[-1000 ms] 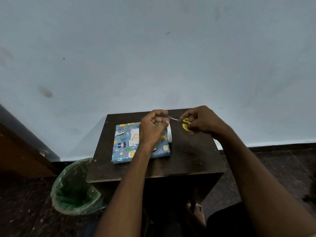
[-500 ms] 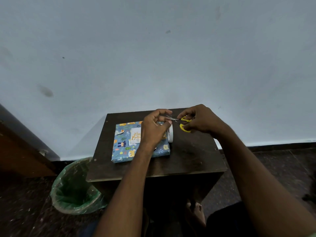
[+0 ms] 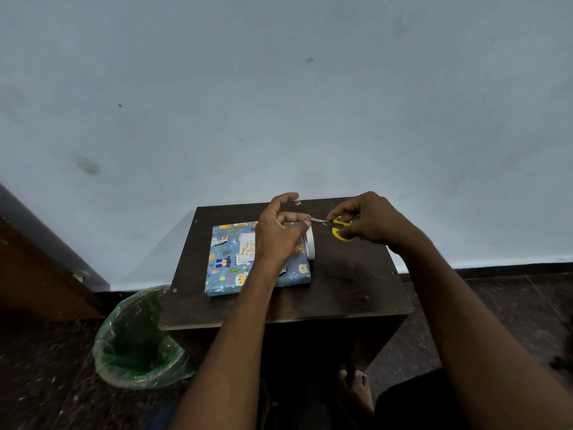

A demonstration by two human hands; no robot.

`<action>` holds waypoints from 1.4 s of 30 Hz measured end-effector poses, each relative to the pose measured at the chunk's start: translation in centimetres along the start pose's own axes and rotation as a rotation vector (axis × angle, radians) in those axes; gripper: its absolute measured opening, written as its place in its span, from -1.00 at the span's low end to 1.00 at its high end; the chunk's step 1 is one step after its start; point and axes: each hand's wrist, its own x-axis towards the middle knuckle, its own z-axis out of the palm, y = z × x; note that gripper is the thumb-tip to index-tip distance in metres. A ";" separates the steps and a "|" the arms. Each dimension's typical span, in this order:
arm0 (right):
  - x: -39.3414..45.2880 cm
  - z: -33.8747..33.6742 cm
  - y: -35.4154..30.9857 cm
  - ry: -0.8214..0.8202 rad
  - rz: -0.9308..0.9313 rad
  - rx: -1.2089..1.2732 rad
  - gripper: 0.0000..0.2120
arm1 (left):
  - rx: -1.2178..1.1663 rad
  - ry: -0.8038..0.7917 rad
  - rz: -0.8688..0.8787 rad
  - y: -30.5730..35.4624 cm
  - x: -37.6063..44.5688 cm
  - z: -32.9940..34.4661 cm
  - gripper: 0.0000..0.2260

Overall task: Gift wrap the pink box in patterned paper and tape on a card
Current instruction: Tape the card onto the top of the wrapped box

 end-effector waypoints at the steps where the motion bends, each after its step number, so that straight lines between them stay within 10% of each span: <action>1: 0.0 0.0 0.1 0.010 0.027 -0.002 -0.69 | -0.005 0.011 -0.013 -0.1 0.0 -0.1 -0.52; 15: 0.1 6.4 -1.0 0.090 0.078 -0.561 -0.79 | -0.095 -0.035 -0.027 0.5 -0.1 0.0 -0.55; 23: 0.8 5.2 -1.3 0.177 -0.056 0.032 -0.76 | -0.182 -0.129 -0.052 1.3 -0.2 -0.4 -0.54; 42: 1.2 5.8 -2.1 0.356 -0.166 -0.035 -0.76 | -0.439 0.147 -0.510 2.1 -0.3 0.0 -0.50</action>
